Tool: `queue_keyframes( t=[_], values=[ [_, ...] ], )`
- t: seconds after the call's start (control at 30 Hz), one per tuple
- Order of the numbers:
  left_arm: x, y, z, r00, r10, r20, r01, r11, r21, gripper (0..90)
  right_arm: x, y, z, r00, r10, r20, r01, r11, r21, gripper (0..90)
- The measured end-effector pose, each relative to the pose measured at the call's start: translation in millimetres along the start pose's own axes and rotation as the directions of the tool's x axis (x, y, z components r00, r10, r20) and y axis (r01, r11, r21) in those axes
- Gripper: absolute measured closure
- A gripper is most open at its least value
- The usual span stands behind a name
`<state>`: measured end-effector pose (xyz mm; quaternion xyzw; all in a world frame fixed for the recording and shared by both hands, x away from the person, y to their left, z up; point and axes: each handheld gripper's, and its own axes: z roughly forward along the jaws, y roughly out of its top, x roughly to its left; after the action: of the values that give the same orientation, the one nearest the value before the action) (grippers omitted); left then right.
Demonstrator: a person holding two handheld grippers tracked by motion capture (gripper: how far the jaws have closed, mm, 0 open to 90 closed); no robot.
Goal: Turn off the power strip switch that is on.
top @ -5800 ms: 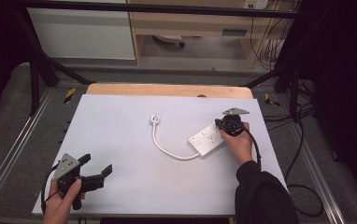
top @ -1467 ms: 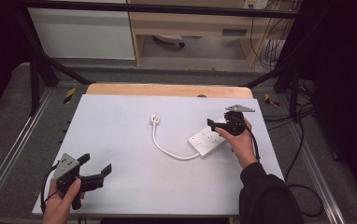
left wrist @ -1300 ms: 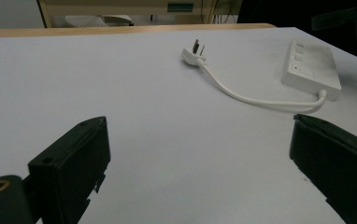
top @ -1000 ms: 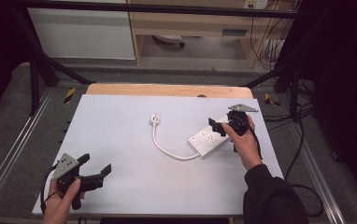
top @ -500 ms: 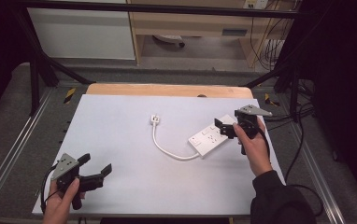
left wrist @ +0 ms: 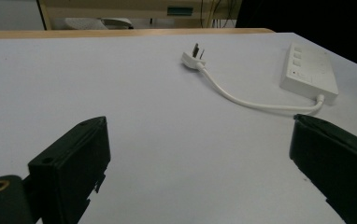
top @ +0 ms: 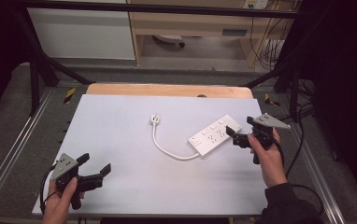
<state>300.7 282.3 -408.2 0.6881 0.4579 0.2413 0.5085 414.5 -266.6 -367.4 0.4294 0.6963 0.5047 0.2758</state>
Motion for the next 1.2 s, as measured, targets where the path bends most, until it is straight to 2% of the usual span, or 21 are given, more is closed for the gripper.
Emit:
queue_keyframes(
  t=[0.37,0.63,0.83,0.93,1.2],
  values=[
    [-0.3,-0.3,0.5,1.0000,-0.003,-0.001,0.003,1.0000,0.004,5.2,-0.9,-22.0,-21.9,0.9990,-0.030,0.033,0.030,0.999,-0.028,2.4],
    [-0.5,-0.4,0.5,1.0000,-0.004,0.000,0.004,1.0000,0.002,5.2,0.9,-38.0,-30.5,0.9987,-0.035,0.037,0.035,0.999,-0.017,2.3],
    [-0.1,-0.3,0.4,1.0000,-0.004,0.000,0.004,1.0000,0.002,5.2,1.5,-49.9,-34.8,0.9989,-0.029,0.037,0.029,1.000,-0.002,2.4],
    [-0.3,-0.3,0.3,1.0000,-0.004,0.001,0.004,1.0000,0.002,5.2,2.4,-55.9,-36.3,0.9996,-0.007,0.029,0.007,1.000,-0.003,2.6],
    [-0.4,-0.3,0.2,1.0000,-0.004,0.001,0.004,1.0000,0.000,5.2,3.8,-69.0,-39.7,0.9997,-0.007,0.023,0.006,1.000,0.020,3.0]
  ],
)
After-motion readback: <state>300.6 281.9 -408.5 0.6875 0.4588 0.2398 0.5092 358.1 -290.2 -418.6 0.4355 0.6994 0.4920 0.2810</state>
